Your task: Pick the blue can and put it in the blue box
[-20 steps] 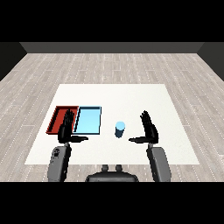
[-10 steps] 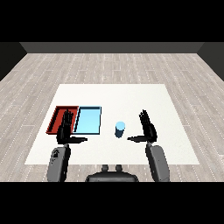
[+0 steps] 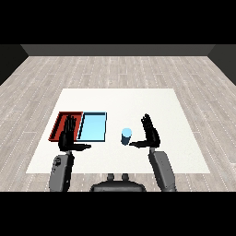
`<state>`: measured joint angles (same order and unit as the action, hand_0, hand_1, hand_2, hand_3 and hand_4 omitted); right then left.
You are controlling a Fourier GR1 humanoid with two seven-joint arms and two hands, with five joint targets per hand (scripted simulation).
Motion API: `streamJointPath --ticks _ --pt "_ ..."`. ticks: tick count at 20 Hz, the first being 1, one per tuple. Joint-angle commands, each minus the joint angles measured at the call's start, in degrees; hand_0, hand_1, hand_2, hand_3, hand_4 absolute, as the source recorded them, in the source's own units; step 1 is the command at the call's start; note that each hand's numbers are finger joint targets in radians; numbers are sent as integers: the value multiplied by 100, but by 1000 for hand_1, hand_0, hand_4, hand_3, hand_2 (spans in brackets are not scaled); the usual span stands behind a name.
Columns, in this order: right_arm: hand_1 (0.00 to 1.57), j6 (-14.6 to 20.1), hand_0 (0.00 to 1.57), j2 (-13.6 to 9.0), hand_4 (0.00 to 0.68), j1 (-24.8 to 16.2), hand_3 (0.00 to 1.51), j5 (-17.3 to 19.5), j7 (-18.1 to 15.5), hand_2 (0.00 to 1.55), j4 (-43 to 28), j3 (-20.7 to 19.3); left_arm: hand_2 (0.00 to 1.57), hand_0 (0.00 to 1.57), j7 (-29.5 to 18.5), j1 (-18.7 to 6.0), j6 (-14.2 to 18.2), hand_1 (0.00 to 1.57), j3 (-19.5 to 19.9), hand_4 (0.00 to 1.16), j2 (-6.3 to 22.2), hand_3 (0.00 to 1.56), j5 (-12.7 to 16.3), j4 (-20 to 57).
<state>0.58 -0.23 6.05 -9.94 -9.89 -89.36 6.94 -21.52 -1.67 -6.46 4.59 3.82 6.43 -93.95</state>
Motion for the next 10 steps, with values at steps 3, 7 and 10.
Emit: streamJointPath --ticks 3,7,10 --pt "0 35 0 23 0 19 0 -443 -161 0 249 25 0 0 277 287 -11 0 -41 0 -15 0 98 -503" --pt "0 556 0 23 0 201 0 -507 -542 0 775 577 0 0 -405 -117 61 0 148 0 -86 0 -20 472" --pt "0 952 0 23 0 391 0 -767 -778 0 1129 917 0 0 -78 -28 -35 0 100 0 10 0 61 22"
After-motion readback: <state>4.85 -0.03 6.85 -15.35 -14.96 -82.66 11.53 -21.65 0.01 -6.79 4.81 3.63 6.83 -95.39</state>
